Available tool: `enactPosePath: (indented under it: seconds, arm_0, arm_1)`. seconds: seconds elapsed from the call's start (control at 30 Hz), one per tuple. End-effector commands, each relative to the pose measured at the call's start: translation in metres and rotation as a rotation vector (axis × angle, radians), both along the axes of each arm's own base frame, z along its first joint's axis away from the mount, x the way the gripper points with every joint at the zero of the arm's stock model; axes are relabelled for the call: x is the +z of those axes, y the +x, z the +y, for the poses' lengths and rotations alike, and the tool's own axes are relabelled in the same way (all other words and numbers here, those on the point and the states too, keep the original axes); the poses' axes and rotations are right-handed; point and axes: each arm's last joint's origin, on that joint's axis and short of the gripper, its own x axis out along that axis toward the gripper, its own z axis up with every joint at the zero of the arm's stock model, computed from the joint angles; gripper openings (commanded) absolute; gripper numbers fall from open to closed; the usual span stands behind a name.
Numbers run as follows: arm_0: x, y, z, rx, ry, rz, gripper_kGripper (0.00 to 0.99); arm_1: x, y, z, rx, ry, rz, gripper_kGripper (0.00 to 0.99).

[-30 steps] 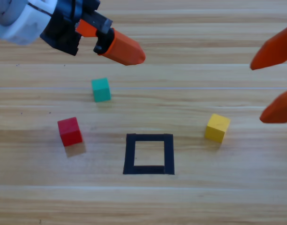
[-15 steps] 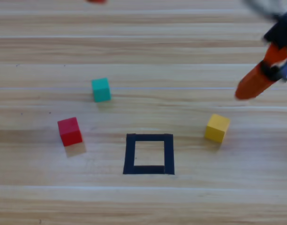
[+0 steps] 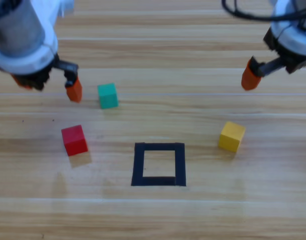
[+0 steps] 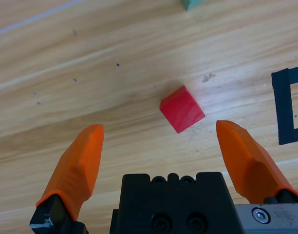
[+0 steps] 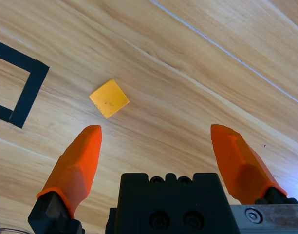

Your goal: Stack the blocks in the rectangular block: red at the bottom, yellow in the middle, green on top

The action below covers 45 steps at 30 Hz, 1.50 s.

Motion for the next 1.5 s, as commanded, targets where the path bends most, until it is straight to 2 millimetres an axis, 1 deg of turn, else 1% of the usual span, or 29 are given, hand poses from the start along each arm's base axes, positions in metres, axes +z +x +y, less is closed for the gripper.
enactPosePath:
  seconds: [0.03, 0.07, 0.17, 0.23, 0.37, 0.57, 0.63, 0.83, 1.0, 1.1, 1.2, 1.3, 1.33, 1.4, 1.5]
  arm_0:
    - [-0.046, 0.001, 0.002, 0.059, -0.047, 0.087, 0.99]
    - [-0.052, 0.001, 0.001, 0.072, -0.06, 0.105, 0.989]
    - [-0.067, 0.002, -0.001, 0.128, -0.08, 0.131, 0.99]
    - [-0.075, 0.003, -0.002, 0.176, -0.103, 0.139, 0.99]
    - [-0.085, 0.006, -0.005, 0.274, -0.122, 0.145, 0.99]
    - [-0.094, 0.01, -0.025, 0.368, -0.123, 0.118, 0.99]
    - [-0.098, 0.012, -0.028, 0.395, -0.119, 0.116, 0.99]
    - [-0.114, 0.018, -0.032, 0.493, -0.09, 0.141, 0.99]
    - [-0.122, 0.021, -0.034, 0.528, -0.079, 0.17, 0.988]
    - [-0.123, 0.019, -0.034, 0.534, -0.084, 0.183, 0.954]
    - [-0.123, 0.018, -0.034, 0.531, -0.09, 0.194, 0.884]
    - [-0.122, 0.016, -0.032, 0.527, -0.097, 0.204, 0.83]
    - [-0.121, 0.016, -0.032, 0.526, -0.1, 0.202, 0.802]
    - [-0.12, 0.017, -0.03, 0.528, -0.101, 0.204, 0.749]
    - [-0.121, 0.017, -0.029, 0.531, -0.101, 0.208, 0.637]
  arm_1:
    - [-0.056, 0.008, 0.017, 0.223, -0.068, 0.188, 0.988]
    - [-0.062, 0.007, 0.018, 0.29, -0.054, 0.228, 0.988]
    - [-0.082, 0.014, 0.023, 0.379, -0.097, 0.267, 0.988]
    - [-0.096, 0.021, 0.022, 0.399, -0.122, 0.294, 0.988]
    - [-0.114, 0.033, 0.016, 0.429, -0.176, 0.315, 0.988]
    - [-0.132, 0.046, 0.015, 0.472, -0.211, 0.337, 0.986]
    - [-0.136, 0.051, 0.015, 0.478, -0.215, 0.342, 0.986]
    - [-0.144, 0.061, 0.02, 0.495, -0.213, 0.342, 0.969]
    - [-0.153, 0.066, 0.024, 0.506, -0.215, 0.352, 0.953]
    - [-0.16, 0.068, 0.026, 0.516, -0.211, 0.367, 0.948]
    - [-0.167, 0.07, 0.028, 0.522, -0.207, 0.383, 0.925]
    - [-0.169, 0.072, 0.03, 0.527, -0.204, 0.386, 0.922]
    - [-0.169, 0.073, 0.031, 0.528, -0.2, 0.388, 0.902]
    - [-0.169, 0.073, 0.033, 0.537, -0.188, 0.392, 0.893]
    - [-0.169, 0.073, 0.036, 0.544, -0.181, 0.393, 0.856]
